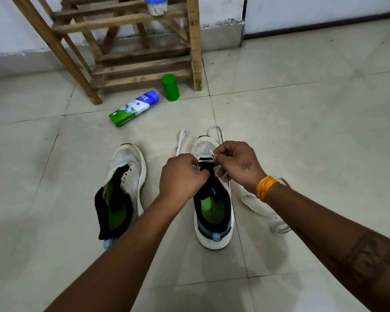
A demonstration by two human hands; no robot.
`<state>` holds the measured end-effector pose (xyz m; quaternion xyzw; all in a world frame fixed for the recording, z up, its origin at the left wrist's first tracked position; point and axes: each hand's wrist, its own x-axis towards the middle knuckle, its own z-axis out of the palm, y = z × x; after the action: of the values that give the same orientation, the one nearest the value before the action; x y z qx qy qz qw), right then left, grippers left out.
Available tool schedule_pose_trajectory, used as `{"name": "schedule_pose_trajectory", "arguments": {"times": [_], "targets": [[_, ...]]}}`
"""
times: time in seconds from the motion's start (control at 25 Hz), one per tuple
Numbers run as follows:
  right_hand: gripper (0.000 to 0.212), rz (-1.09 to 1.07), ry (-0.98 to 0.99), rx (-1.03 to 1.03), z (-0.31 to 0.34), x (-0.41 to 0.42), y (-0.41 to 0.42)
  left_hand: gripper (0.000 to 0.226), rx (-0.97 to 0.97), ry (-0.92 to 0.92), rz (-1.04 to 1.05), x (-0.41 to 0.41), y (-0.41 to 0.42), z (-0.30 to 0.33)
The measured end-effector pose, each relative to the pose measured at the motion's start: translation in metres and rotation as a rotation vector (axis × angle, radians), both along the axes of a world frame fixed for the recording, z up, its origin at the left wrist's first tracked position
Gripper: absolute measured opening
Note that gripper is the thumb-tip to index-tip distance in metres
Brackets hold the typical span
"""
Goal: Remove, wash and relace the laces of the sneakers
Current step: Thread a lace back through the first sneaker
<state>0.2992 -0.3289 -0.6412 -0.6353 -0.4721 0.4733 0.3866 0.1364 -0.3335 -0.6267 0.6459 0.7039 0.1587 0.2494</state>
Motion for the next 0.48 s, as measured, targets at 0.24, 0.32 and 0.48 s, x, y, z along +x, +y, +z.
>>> {"name": "schedule_pose_trajectory", "arguments": {"times": [0.24,0.32,0.48], "targets": [[0.011,0.088,-0.183,0.114,-0.014,-0.006,0.005,0.009,-0.033,0.107,-0.038,0.001,0.019,-0.001],[0.012,0.127,-0.286,0.148,-0.018,-0.011,0.004,0.01,-0.054,-0.017,0.044,-0.003,0.019,-0.004],[0.013,0.206,-0.496,0.173,-0.021,-0.023,0.005,0.023,-0.122,-0.345,0.203,-0.013,0.015,-0.011]]}}
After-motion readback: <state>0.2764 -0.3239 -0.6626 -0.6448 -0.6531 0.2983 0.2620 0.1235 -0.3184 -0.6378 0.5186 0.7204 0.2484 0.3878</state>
